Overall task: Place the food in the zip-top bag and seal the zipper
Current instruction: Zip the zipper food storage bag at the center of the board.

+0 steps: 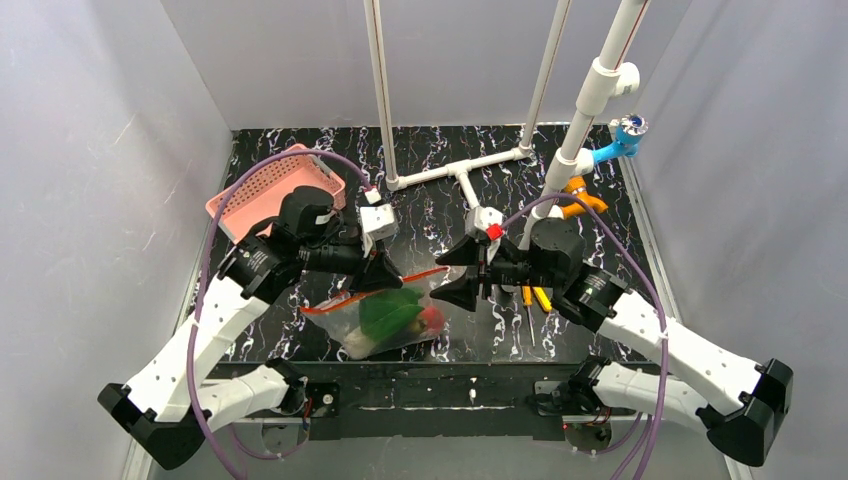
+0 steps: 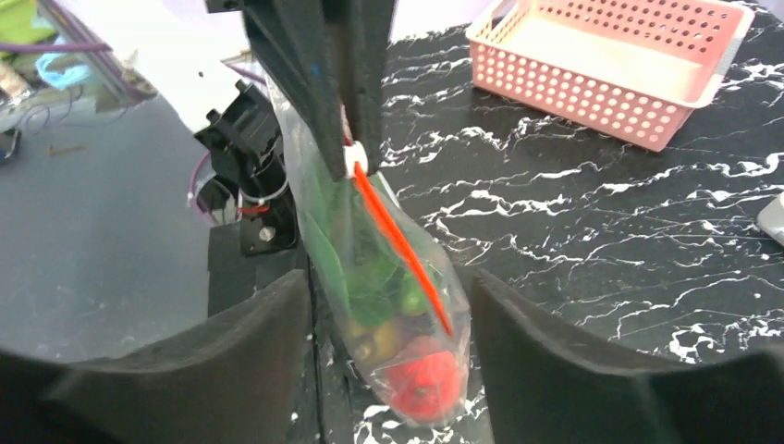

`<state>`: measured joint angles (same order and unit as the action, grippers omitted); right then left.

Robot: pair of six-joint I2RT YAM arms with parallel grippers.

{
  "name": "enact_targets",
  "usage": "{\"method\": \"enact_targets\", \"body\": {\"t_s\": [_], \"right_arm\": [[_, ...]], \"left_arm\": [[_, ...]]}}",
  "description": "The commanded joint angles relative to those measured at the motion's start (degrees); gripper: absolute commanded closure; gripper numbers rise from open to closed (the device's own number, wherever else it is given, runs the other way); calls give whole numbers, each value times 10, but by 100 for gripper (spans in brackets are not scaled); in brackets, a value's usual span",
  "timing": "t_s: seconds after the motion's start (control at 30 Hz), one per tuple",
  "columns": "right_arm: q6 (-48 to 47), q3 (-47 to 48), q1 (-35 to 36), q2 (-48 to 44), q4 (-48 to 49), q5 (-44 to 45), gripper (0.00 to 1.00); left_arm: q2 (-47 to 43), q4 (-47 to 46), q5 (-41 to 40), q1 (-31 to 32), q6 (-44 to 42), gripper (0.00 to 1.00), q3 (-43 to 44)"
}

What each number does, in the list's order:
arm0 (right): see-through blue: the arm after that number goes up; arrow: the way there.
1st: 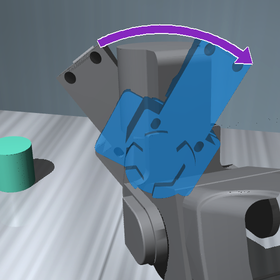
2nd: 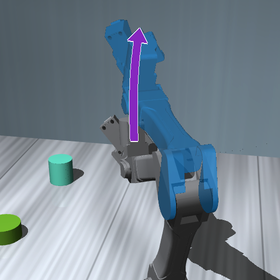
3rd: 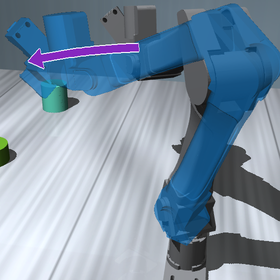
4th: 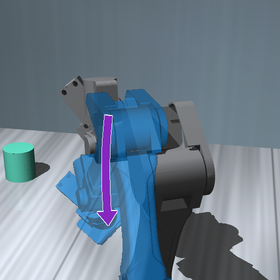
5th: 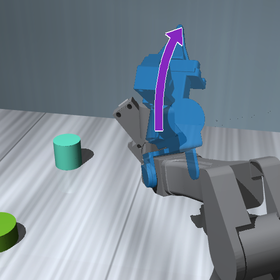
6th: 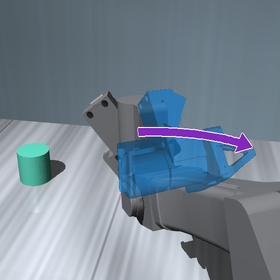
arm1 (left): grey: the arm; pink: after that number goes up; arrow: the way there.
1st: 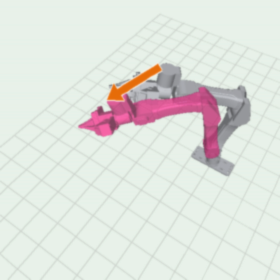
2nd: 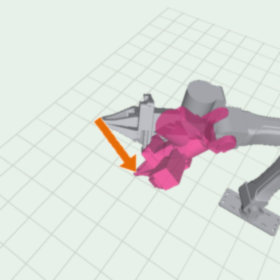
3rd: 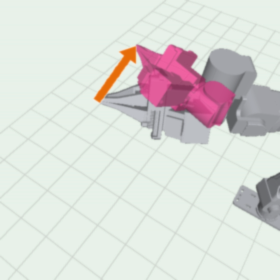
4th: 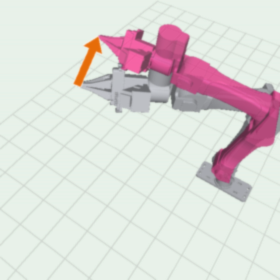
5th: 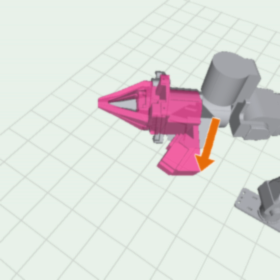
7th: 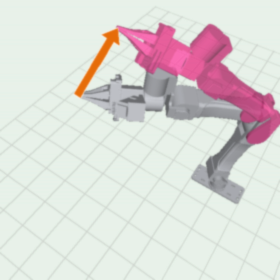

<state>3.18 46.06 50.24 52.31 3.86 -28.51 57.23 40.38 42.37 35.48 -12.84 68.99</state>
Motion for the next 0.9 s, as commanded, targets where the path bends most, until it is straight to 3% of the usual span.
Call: {"method": "enact_targets", "body": {"t_s": [0.0,0.23,0.37,0.47,0.67,0.73,0.87], "right_arm": [[-59,76,15,25,-124,-30,23],[-146,180,25,103,-229,-43,22],[-187,229,25,149,-271,-92,28],[-191,252,25,173,-278,-101,32],[-186,270,25,197,-262,-113,33],[-186,280,25,213,-269,-122,36],[-185,284,28,233,-277,-117,53]], "left_arm": [[13,-17,20,-3,7,100,-3],[21,-8,29,-3,-6,100,-1],[16,-1,29,-3,-7,100,-2],[13,1,33,-3,-10,100,-1],[20,0,42,-3,-13,100,4],[22,-2,43,-3,-13,100,5],[22,0,41,-3,-15,100,9]]}}
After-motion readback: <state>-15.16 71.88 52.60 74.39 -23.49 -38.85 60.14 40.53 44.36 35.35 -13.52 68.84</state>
